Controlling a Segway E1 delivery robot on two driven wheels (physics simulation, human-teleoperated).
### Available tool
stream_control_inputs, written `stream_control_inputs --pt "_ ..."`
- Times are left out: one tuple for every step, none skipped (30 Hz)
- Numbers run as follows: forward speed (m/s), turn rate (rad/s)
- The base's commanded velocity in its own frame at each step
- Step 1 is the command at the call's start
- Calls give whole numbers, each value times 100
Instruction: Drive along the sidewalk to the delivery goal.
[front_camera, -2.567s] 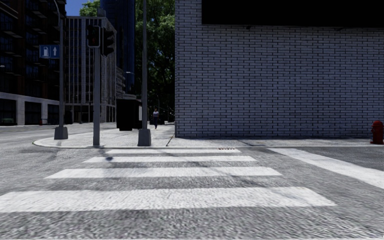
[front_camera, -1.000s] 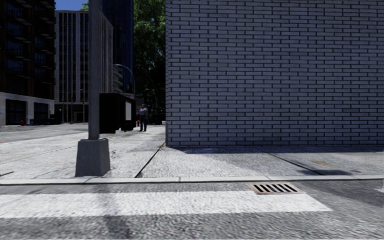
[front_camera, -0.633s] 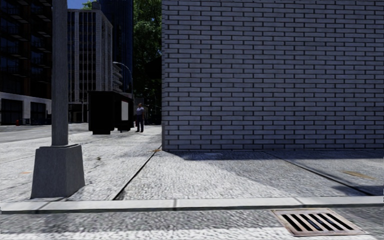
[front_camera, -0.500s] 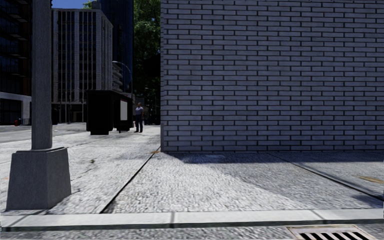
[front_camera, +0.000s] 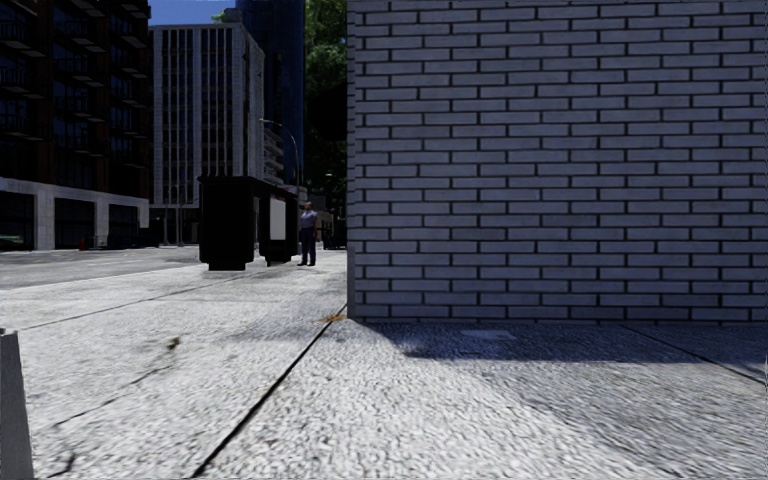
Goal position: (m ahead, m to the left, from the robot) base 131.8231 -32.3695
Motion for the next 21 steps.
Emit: stream_control_inputs --pt "115 40" --pt "116 40" --pt "116 40" --pt "116 40" --pt "116 40" --pt "116 40" --pt "116 40" --pt "116 40" --pt "116 40" --pt "116 40" --pt "116 40" --pt "118 40" --pt "120 40" --pt "123 40" --pt "124 40" --pt "124 40" --pt "126 40" --pt "126 40" --pt "126 40" --pt "127 40" --pt "128 40"
